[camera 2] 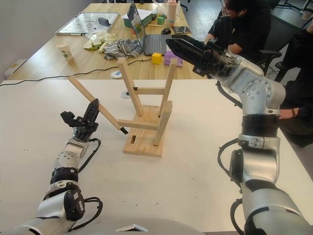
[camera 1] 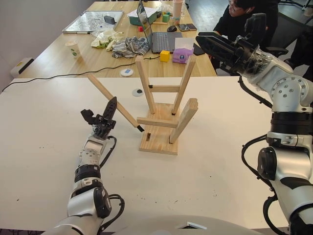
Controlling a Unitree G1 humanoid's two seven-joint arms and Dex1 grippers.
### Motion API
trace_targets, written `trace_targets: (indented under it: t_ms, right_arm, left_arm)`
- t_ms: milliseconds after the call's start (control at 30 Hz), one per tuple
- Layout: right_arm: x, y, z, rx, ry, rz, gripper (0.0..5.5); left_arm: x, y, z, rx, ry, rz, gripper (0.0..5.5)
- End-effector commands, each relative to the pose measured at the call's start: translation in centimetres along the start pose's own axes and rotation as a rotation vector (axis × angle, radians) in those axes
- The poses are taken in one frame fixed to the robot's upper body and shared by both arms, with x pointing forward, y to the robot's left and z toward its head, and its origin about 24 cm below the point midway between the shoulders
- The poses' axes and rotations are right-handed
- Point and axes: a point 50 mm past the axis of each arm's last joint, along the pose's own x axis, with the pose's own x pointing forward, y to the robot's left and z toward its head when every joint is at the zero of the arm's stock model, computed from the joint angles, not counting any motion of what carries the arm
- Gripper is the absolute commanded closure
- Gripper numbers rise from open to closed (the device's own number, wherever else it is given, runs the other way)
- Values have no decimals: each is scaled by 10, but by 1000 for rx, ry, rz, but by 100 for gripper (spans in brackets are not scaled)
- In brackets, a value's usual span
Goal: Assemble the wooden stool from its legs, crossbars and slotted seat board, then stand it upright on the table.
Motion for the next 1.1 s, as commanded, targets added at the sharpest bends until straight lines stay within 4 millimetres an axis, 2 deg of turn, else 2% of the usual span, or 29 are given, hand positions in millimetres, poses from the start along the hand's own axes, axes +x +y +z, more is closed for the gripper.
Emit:
trace_targets:
  t_ms: [33,267,400,533,633,700,800,900,967,1100]
  right_arm:
    - [8,2,1,-15,10,28,268]
    - [11,0,-1,-17,43,49,268]
    - [12,-1,-3,-13,49,52,268]
    - [12,-2,-4,-15,54,52,268]
    - [11,-4,-3,-20,53,46,268]
    - [10,-4,-3,-26,52,41,268]
    - [7,-5,-4,-30,48,33,268]
    - [4,-5,-5,-33,45,22,268]
    - [3,-5,-6,-34,45,17,268]
    - [-2,-4,-8,-40,44,3,268]
  left_arm:
    - [-2,3,-11,-15,27,5,347]
    - [-17,13,-15,-2,45,54,347]
    - [-19,15,-18,-8,66,48,347]
    - [-21,11,-36,32,201,-4,348]
    - [-37,10,-46,100,377,-31,349]
    - [-49,10,-42,146,464,-37,349]
    - [-63,9,-22,276,602,-55,349]
    - [-73,5,-10,397,766,-103,349]
    - [-74,2,-3,461,857,-143,349]
    - [-60,-6,4,525,933,-233,349]
